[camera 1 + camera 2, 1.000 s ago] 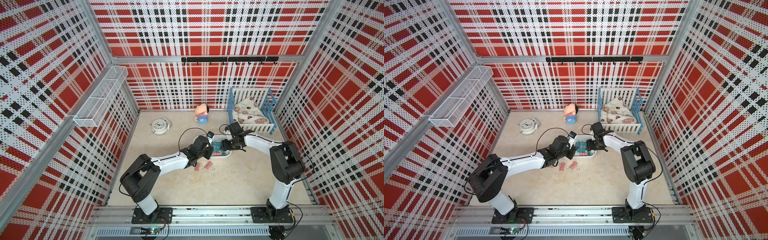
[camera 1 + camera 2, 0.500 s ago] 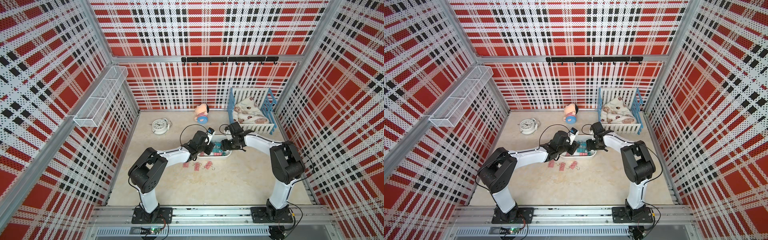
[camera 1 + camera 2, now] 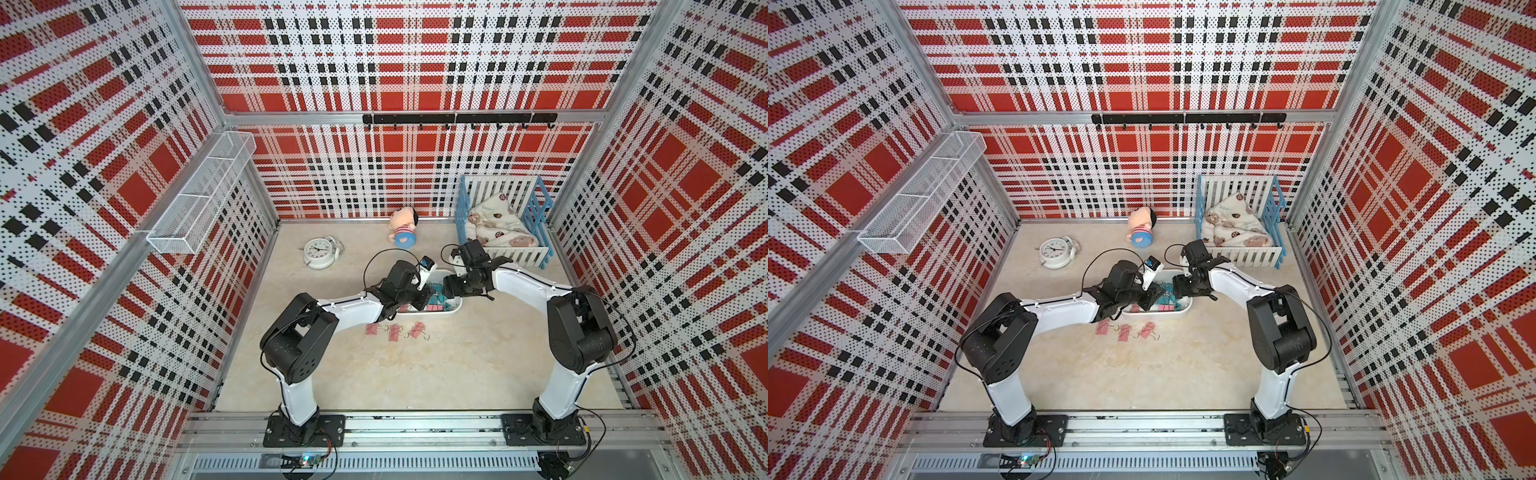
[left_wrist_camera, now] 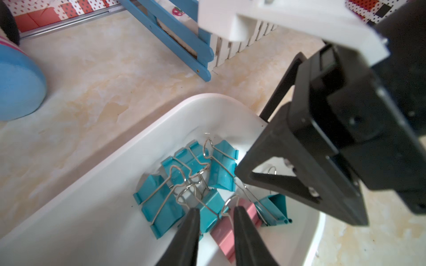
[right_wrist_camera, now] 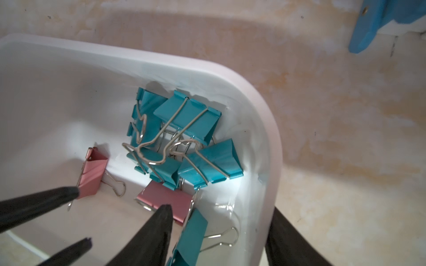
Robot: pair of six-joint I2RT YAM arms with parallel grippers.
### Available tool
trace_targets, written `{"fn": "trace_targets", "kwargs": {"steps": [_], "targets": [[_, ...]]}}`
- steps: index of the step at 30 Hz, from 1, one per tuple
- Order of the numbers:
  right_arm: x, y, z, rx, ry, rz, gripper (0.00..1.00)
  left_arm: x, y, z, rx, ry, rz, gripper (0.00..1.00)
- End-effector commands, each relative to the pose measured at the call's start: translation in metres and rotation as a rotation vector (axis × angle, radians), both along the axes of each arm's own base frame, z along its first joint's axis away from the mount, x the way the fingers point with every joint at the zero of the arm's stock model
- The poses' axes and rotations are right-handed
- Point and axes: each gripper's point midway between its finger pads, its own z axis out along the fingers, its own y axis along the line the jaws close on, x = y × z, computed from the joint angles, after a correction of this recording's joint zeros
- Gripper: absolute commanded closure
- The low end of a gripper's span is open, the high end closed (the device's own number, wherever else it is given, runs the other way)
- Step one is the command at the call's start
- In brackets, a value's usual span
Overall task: Take out the binder clips from the storage box
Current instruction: Pick up the binder clip from the storage box.
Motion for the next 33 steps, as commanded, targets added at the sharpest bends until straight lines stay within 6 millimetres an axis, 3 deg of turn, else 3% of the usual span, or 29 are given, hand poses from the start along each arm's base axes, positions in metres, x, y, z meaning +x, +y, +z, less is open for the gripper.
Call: {"fn": "trace_targets", "kwargs": {"steps": [1, 28, 33], "targets": [[0.008, 0.000, 0.030, 0.017, -0.072, 0.001, 0.32, -0.006, -0.008, -0.003, 0.002, 0.018, -0.048, 0.68], [0.004, -0.009, 0.025, 0.007, -0.061, -0.020, 0.32, -0.001, -0.021, -0.036, 0.047, 0.080, -0.091, 0.70], [0.004, -0.011, 0.023, 0.006, -0.057, -0.023, 0.32, 0.001, -0.021, -0.039, 0.054, 0.087, -0.084, 0.76]]}}
